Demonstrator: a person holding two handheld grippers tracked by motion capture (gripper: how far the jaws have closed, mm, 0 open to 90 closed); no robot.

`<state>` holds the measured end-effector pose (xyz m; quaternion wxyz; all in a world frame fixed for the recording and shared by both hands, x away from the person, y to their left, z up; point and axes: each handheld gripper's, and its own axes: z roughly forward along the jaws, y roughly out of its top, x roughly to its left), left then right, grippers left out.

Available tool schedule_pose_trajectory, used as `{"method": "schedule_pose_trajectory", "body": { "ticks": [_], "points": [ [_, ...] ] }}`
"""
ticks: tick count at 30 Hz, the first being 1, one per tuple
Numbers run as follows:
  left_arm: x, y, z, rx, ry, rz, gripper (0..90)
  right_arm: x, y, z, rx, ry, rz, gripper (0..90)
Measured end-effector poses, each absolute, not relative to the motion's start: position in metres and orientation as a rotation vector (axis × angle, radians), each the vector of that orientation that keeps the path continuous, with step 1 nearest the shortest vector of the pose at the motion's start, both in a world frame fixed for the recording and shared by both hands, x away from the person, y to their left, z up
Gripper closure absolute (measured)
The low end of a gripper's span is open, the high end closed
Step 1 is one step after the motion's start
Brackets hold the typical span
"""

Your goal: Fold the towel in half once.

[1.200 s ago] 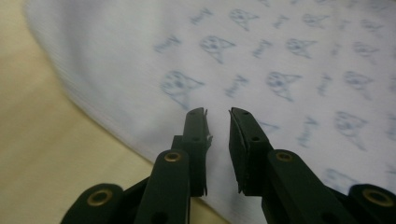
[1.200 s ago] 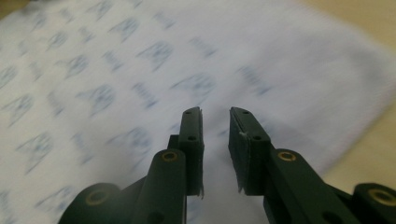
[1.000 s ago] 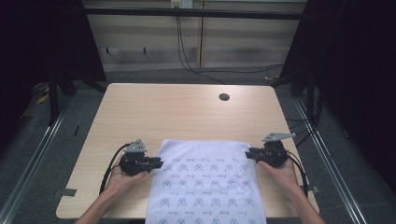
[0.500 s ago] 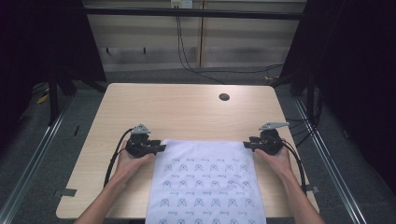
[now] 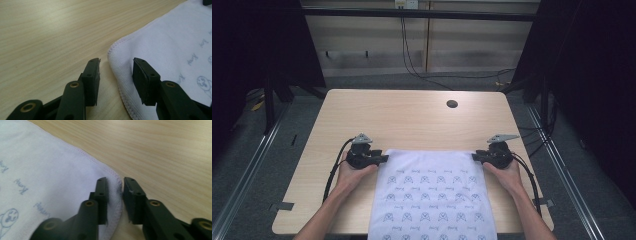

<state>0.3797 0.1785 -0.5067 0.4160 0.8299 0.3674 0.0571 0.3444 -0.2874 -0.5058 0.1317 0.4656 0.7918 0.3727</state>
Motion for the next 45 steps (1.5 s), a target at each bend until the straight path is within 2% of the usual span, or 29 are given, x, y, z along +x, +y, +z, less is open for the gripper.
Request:
{"method": "schedule_pose_trajectory", "body": {
  "ticks": [2,5,7,8,9,11,13,17,24,28,37,41,45],
  "points": [
    [0.381,0.178,-0.507,2.078,0.923,0.114,57.0,0.345,-0.286,-0.506,1.359,2.304,1.1,82.1],
    [0.379,0.176,-0.506,2.113,0.89,0.146,60.2,0.346,-0.285,-0.507,1.38,2.32,1.139,85.0],
    [0.379,0.174,-0.507,2.118,0.867,0.116,73.9,0.346,-0.286,-0.508,1.389,2.337,1.167,85.7],
    [0.378,0.173,-0.507,2.124,0.861,0.103,84.2,0.346,-0.286,-0.507,1.387,2.341,1.181,86.0],
    [0.377,0.173,-0.506,2.125,0.869,0.091,86.6,0.346,-0.286,-0.505,1.39,2.34,1.196,86.2],
    [0.375,0.176,-0.5,2.107,0.855,0.072,87.3,0.345,-0.287,-0.5,1.389,2.323,1.246,86.5],
    [0.374,0.184,-0.488,2.016,0.843,0.044,87.3,0.344,-0.288,-0.489,1.375,2.297,1.3,86.7],
    [0.375,0.202,-0.458,1.887,0.828,0.086,87.3,0.346,-0.294,-0.457,1.333,2.192,1.457,86.9],
    [0.396,0.208,-0.406,1.837,0.8,0.208,87.3,0.367,-0.294,-0.406,1.274,2.089,1.529,87.0],
    [0.409,0.204,-0.385,1.776,0.792,0.229,87.3,0.382,-0.294,-0.377,1.252,2.04,1.53,87.1],
    [0.409,0.198,-0.38,1.748,0.763,0.206,87.3,0.39,-0.303,-0.352,1.232,1.971,1.641,87.4],
    [0.387,0.197,-0.38,1.789,0.72,0.196,87.1,0.371,-0.301,-0.351,1.18,2.049,1.617,87.3],
    [0.352,0.199,-0.391,1.799,0.695,0.145,87.1,0.337,-0.3,-0.36,1.148,2.116,1.6,87.4]
  ]
}}
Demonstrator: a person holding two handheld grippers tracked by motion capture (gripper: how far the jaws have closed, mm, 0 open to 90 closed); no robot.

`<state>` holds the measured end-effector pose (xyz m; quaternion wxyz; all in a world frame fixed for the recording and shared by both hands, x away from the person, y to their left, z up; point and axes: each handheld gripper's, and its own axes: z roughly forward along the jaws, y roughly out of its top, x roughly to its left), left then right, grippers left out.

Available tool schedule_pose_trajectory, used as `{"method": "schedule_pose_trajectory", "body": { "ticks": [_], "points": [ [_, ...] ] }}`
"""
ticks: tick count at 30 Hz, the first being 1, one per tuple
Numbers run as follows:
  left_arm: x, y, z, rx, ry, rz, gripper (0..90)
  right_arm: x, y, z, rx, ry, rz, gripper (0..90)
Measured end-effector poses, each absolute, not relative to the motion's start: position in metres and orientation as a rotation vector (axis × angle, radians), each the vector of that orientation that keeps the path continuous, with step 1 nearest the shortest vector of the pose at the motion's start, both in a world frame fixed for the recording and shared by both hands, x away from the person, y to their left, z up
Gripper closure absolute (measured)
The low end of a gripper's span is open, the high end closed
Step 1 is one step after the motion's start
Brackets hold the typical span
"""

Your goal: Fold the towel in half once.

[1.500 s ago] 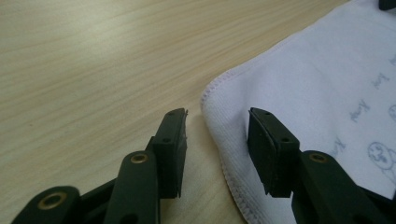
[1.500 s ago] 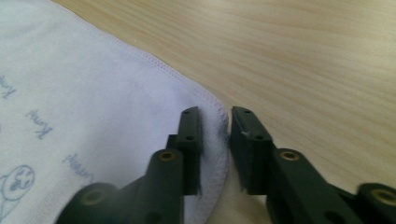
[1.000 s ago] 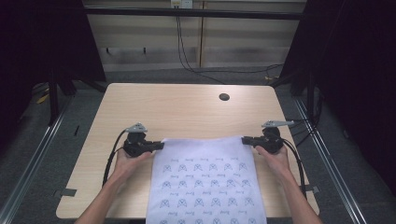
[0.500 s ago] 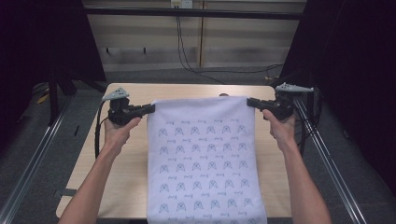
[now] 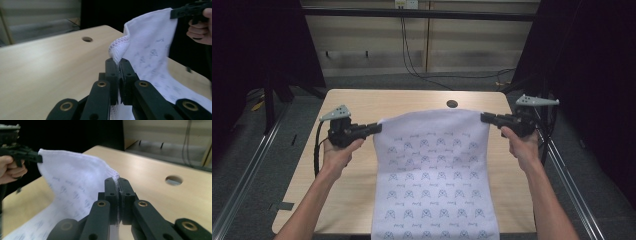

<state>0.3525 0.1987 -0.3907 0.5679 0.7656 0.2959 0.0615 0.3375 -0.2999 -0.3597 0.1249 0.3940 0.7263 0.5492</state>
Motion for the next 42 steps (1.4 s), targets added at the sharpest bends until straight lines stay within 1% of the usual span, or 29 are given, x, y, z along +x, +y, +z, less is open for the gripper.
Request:
{"method": "schedule_pose_trajectory", "body": {
  "ticks": [3,4,6,10,11,15,17,20,21,23,24,27,30,32,36,42],
  "points": [
    [0.33,0.2,-0.395,1.826,0.676,0.115,87.1,0.311,-0.302,-0.367,1.165,2.173,1.593,87.4],
    [0.322,0.201,-0.396,1.831,0.638,0.092,87.1,0.302,-0.303,-0.369,1.167,2.188,1.594,87.3],
    [0.305,0.206,-0.395,1.85,0.61,0.099,86.9,0.282,-0.305,-0.372,1.158,2.209,1.58,87.4],
    [0.276,0.211,-0.406,1.884,0.625,0.028,87.0,0.243,-0.308,-0.384,1.145,2.252,1.583,87.4],
    [0.269,0.21,-0.412,1.914,0.634,0.015,87.0,0.234,-0.307,-0.39,1.154,2.277,1.562,87.3],
    [0.249,0.205,-0.442,1.983,0.689,-0.139,87.0,0.209,-0.299,-0.428,1.236,2.418,1.452,87.4],
    [0.239,0.203,-0.455,2.069,0.699,-0.132,87.0,0.201,-0.296,-0.451,1.313,2.489,1.404,87.3],
    [0.234,0.207,-0.474,2.074,0.747,-0.19,87.0,0.191,-0.296,-0.472,1.37,2.54,1.313,87.3],
    [0.234,0.206,-0.479,2.089,0.758,-0.208,87.0,0.19,-0.297,-0.474,1.387,2.539,1.302,87.3],
    [0.234,0.201,-0.485,2.139,0.759,-0.183,87.0,0.191,-0.294,-0.479,1.393,2.562,1.268,87.3],
    [0.234,0.199,-0.488,2.138,0.781,-0.172,87.0,0.193,-0.291,-0.482,1.383,2.575,1.224,87.3],
    [0.236,0.19,-0.496,2.205,0.769,-0.169,86.9,0.197,-0.285,-0.488,1.378,2.614,1.152,87.3],
    [0.244,0.19,-0.497,2.198,0.774,-0.152,87.4,0.202,-0.282,-0.492,1.375,2.628,1.126,87.6],
    [0.253,0.19,-0.498,2.195,0.785,-0.099,87.4,0.208,-0.281,-0.492,1.387,2.614,1.124,87.6],
    [0.285,0.186,-0.499,2.185,0.787,-0.022,87.4,0.228,-0.28,-0.493,1.4,2.555,1.111,87.6],
    [0.343,0.181,-0.503,2.144,0.851,0.055,87.5,0.275,-0.278,-0.495,1.451,2.49,1.112,87.5]
  ]
}}
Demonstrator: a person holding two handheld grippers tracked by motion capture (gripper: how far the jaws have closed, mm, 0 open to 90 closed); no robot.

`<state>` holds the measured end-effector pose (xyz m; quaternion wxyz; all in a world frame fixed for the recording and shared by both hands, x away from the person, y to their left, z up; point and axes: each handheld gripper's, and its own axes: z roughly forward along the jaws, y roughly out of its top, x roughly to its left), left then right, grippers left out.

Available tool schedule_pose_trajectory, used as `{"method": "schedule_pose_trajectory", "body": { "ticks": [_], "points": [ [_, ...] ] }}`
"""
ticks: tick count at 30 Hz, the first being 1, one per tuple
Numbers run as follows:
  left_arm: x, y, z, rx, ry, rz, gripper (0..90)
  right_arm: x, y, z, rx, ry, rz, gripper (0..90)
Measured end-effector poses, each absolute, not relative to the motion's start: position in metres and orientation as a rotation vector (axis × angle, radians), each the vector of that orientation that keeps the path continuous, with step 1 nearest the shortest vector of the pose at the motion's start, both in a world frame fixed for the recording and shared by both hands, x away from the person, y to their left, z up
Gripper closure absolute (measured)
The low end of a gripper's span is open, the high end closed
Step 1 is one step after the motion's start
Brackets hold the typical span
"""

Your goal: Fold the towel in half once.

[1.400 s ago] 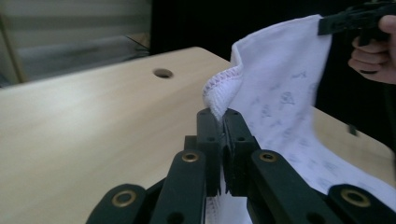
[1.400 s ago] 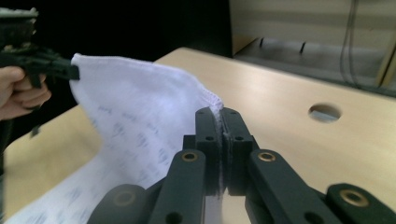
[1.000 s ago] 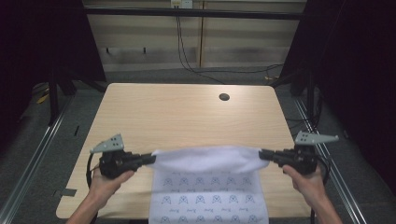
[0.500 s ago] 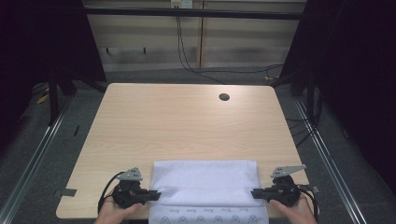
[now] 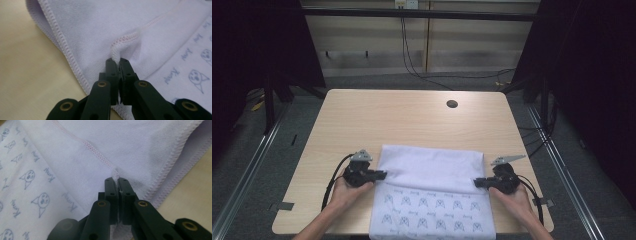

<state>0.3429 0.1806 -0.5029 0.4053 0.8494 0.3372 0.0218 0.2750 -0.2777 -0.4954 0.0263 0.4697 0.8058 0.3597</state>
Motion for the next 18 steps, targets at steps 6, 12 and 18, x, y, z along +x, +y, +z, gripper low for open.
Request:
{"method": "schedule_pose_trajectory", "body": {
  "ticks": [6,12,18],
  "points": [
    [0.383,0.181,-0.503,2.134,0.916,0.113,87.4,0.322,-0.27,-0.498,1.472,2.407,1.085,87.5],
    [0.415,0.179,-0.505,2.105,0.97,0.181,87.4,0.363,-0.267,-0.5,1.493,2.351,1.08,87.6],
    [0.447,0.178,-0.508,2.066,1.015,0.223,87.4,0.405,-0.263,-0.502,1.545,2.275,1.055,87.5]
  ]
}}
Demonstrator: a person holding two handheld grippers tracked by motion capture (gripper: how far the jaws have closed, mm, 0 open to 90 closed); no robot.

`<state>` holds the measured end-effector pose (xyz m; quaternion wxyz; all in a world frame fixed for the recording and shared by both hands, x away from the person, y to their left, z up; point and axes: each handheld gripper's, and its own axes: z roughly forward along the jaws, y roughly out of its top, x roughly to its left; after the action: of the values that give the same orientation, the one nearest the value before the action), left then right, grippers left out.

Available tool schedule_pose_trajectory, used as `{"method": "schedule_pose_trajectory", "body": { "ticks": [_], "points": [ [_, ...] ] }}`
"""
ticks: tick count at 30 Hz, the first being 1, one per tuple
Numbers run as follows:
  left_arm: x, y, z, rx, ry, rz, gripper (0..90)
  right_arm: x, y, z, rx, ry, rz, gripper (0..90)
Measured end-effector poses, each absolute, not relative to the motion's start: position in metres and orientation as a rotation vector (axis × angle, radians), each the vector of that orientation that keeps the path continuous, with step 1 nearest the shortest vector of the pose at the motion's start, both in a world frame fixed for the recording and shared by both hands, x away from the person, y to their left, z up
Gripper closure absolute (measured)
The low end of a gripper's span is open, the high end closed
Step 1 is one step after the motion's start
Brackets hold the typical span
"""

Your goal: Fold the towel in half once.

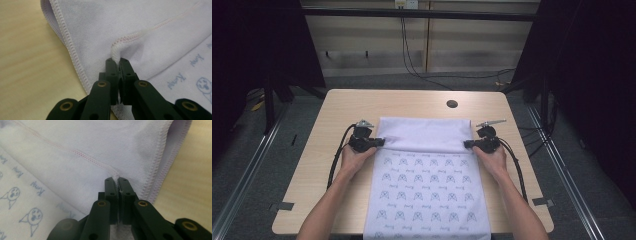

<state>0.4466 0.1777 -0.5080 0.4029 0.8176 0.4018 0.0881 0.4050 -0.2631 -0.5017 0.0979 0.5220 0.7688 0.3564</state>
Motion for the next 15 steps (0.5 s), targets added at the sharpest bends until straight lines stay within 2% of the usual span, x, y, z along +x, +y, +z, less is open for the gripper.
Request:
{"method": "schedule_pose_trajectory", "body": {
  "ticks": [7,11,15],
  "points": [
    [0.469,0.17,-0.504,2.106,1.04,0.278,87.3,0.435,-0.251,-0.502,1.54,2.182,0.957,87.5],
    [0.464,0.175,-0.504,2.076,1.036,0.246,87.5,0.434,-0.259,-0.502,1.545,2.163,1.05,87.5],
    [0.456,0.185,-0.487,1.988,0.993,0.212,87.5,0.428,-0.274,-0.483,1.503,2.119,1.237,87.5]
  ]
}}
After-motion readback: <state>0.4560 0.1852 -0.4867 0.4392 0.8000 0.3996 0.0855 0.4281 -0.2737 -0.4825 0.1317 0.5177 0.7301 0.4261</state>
